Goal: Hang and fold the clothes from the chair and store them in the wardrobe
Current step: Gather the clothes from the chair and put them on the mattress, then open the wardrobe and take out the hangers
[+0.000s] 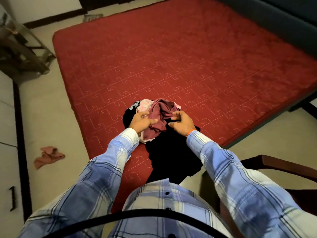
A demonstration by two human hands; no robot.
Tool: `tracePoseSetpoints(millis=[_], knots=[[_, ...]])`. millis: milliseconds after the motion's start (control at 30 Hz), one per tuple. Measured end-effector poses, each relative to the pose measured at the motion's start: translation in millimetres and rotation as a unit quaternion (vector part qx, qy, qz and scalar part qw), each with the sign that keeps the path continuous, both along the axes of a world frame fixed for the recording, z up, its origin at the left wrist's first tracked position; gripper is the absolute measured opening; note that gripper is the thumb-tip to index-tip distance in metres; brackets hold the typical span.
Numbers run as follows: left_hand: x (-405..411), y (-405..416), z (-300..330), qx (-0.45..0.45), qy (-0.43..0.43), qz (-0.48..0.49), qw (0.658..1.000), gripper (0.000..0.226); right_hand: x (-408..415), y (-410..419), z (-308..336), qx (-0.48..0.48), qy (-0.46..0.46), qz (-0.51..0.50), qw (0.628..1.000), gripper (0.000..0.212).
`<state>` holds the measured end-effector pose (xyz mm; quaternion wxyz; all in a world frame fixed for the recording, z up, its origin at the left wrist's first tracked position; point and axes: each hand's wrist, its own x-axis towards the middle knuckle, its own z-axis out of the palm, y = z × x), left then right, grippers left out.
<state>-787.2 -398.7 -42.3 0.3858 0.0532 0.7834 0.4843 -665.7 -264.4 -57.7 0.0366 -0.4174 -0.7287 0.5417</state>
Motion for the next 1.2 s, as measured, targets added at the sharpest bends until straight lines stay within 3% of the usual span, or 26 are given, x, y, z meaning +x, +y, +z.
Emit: tracePoseSetpoints(millis=[300,533,800,1200], knots=[[75.6,-80.4,17.8,0.016,0.066,0.164,0.984,0.055,21.0,-43.0,11.4,0.031,0.07,0.148,0.986,0.034],[144.6,-204.6,31.1,-0.006,0.102,0.331,0.938,0.053,28.8,-147.4,24.7,0.011,0.101,0.29,0.952,0.03],[242.4,-378.9,66.3,-0.02,0.136,0.509,0.85,0.05,52.3,-336.1,61.4,0.002,0.123,0.492,0.862,0.029],[432.4,-697.0,109.9,-0.066,0.188,0.714,0.671,0.046,180.8,-708.4,123.7,-0.031,0.182,0.72,0.668,0.027]])
